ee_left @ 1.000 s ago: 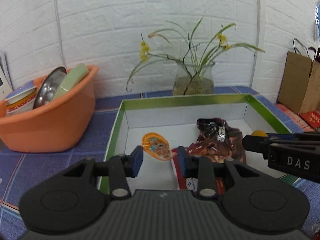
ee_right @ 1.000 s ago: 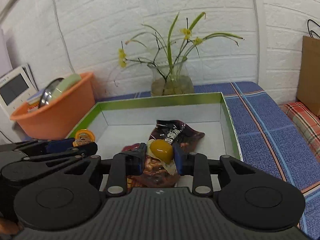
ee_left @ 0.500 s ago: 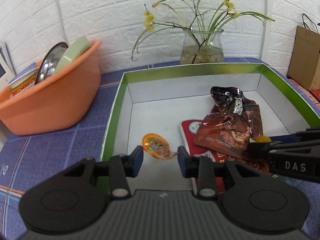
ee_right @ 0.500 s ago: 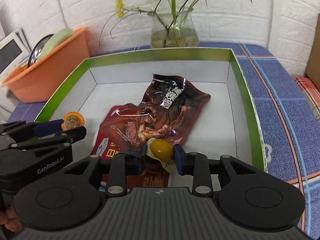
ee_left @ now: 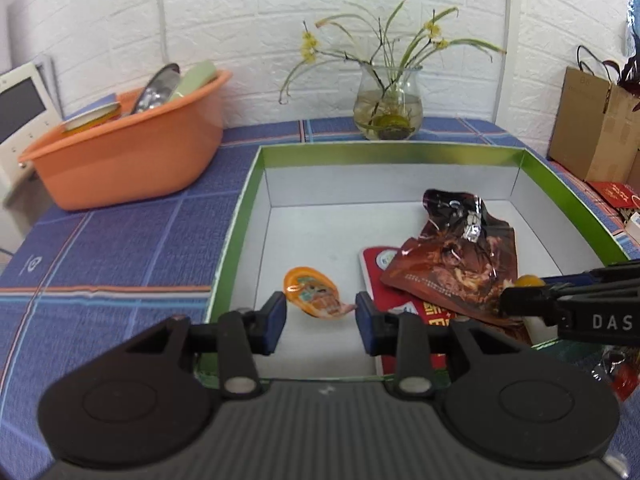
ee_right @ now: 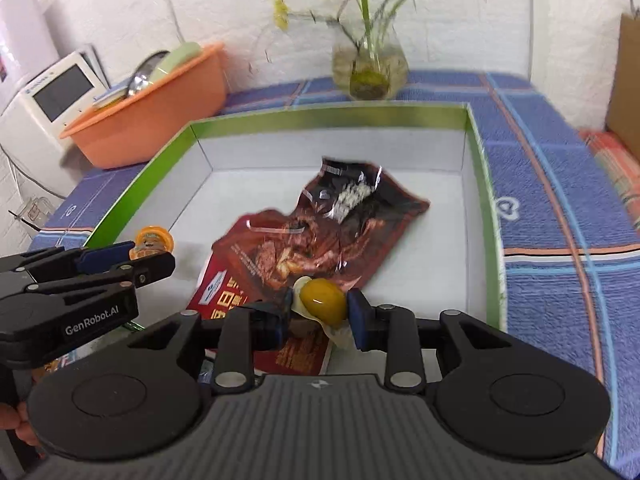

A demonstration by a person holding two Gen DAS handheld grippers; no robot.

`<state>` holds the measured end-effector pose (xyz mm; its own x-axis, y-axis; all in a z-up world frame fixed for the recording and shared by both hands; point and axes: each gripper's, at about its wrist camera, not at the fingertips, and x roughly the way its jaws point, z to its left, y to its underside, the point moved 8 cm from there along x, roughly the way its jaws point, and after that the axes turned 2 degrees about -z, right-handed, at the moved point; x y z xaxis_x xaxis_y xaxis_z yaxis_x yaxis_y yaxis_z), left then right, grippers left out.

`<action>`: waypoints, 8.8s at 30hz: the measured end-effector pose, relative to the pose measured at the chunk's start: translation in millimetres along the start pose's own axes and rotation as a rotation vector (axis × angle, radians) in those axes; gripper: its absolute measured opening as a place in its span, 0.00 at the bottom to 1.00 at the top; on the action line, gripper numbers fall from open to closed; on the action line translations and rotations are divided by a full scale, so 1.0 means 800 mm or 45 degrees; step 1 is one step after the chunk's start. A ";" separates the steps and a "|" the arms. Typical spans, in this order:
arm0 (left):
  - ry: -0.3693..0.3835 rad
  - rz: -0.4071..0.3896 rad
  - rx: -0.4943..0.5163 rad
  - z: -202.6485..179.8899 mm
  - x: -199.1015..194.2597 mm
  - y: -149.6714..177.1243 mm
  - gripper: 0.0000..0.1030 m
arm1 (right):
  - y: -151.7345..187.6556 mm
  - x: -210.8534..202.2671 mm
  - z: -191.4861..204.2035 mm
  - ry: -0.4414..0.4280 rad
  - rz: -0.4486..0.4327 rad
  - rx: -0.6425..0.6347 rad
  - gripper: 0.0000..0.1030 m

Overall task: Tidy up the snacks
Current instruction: 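Lower the yellow egg snack into the green box and open the right gripper, then move both grippers back over the snack pile, then grasp the clear packet with red candy with the right gripper while the left grasps the brown jerky pouch, then lift and carry both held packets over the green box, then lower both packets into the green box and open both grippers, then move both grippers back over the snack pile, then grasp the red chocolate packet with the left gripper while the right grasps the clear cracker bag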

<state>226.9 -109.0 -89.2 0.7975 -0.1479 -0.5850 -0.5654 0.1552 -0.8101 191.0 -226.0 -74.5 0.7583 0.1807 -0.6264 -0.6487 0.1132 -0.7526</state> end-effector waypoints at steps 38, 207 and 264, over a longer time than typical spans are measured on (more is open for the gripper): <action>-0.141 -0.375 -0.034 0.070 -0.158 0.023 0.68 | 0.070 -0.192 0.019 -0.074 -0.593 0.085 1.00; 0.043 -0.135 -0.044 0.102 -0.207 0.152 0.67 | 0.133 -0.164 0.059 -0.484 -0.198 -0.242 1.00; 0.196 0.064 0.309 0.038 -0.219 0.201 0.67 | 0.189 -0.161 0.117 -0.362 -0.174 -0.569 0.77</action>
<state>2.7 -28.6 -116.1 0.7181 -0.2776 -0.6382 -0.5216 0.3923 -0.7576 -10.8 -140.6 -89.0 0.7460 0.4576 -0.4838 -0.4077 -0.2606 -0.8752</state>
